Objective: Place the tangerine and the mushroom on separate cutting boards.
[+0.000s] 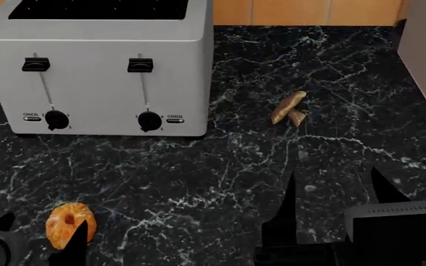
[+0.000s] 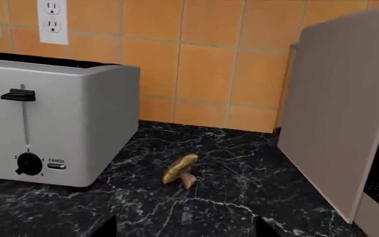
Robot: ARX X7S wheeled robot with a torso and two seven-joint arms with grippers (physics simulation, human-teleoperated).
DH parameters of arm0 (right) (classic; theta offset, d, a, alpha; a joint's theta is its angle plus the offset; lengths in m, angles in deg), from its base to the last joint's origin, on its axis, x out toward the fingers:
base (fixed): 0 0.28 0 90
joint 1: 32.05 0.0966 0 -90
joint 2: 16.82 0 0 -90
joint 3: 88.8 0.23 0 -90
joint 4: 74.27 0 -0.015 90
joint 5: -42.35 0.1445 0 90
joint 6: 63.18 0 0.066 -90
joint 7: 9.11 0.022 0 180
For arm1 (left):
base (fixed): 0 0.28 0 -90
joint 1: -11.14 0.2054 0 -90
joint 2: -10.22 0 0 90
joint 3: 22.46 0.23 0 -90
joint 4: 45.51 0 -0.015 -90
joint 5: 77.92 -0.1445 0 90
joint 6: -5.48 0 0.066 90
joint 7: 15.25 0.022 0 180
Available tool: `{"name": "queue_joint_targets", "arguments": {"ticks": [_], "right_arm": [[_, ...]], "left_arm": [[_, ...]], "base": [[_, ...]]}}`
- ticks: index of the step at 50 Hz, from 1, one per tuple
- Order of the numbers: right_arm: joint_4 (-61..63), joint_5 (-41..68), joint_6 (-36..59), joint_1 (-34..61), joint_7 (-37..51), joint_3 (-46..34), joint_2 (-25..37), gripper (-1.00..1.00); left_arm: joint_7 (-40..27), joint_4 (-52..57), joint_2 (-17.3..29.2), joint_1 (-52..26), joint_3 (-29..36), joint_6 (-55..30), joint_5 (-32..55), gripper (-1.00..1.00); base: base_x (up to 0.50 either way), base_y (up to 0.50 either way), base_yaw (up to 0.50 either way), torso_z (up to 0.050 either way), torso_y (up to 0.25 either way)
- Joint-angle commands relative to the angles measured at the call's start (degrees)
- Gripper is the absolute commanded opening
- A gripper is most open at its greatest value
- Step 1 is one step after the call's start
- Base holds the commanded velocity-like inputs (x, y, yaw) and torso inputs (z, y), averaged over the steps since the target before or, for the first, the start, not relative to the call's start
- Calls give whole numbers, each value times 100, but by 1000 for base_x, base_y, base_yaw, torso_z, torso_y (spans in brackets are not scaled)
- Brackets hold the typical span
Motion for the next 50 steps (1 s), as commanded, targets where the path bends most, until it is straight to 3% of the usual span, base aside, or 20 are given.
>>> {"name": "queue_joint_targets", "arguments": {"ticks": [1,7,18,28,41,42,50], "right_arm": [[-149,-11,-146,-131,-22,7,-51,100],[-270,-22,-268,-181,-4,-56,-72,100],[-304,67,-307,-238,1,7,-100,100],[-169,173,-136,-211,47,98,-98,100],[-271,180,-236,-232,89,50,-86,100],[-278,182,-237,-237,93,51,-87,100],[-308,201,-229,-180,126,8,-80,100]], "left_arm": [[-156,-315,18,-453,421,-55,-205,100],[-223,-378,-53,-708,590,-307,-123,100],[-121,-1238,94,-702,1082,295,-518,100],[12,-1935,114,-635,1197,728,-670,100],[-57,-1972,96,-650,1040,595,-531,100],[-114,-1935,29,-648,918,535,-466,-100],[-299,-1473,55,-721,839,244,-349,-100]], "base": [[0,0,0,0,0],[0,0,0,0,0],[0,0,0,0,0],[0,0,0,0,0],[2,0,0,0,0],[0,0,0,0,0],[0,0,0,0,0]]}}
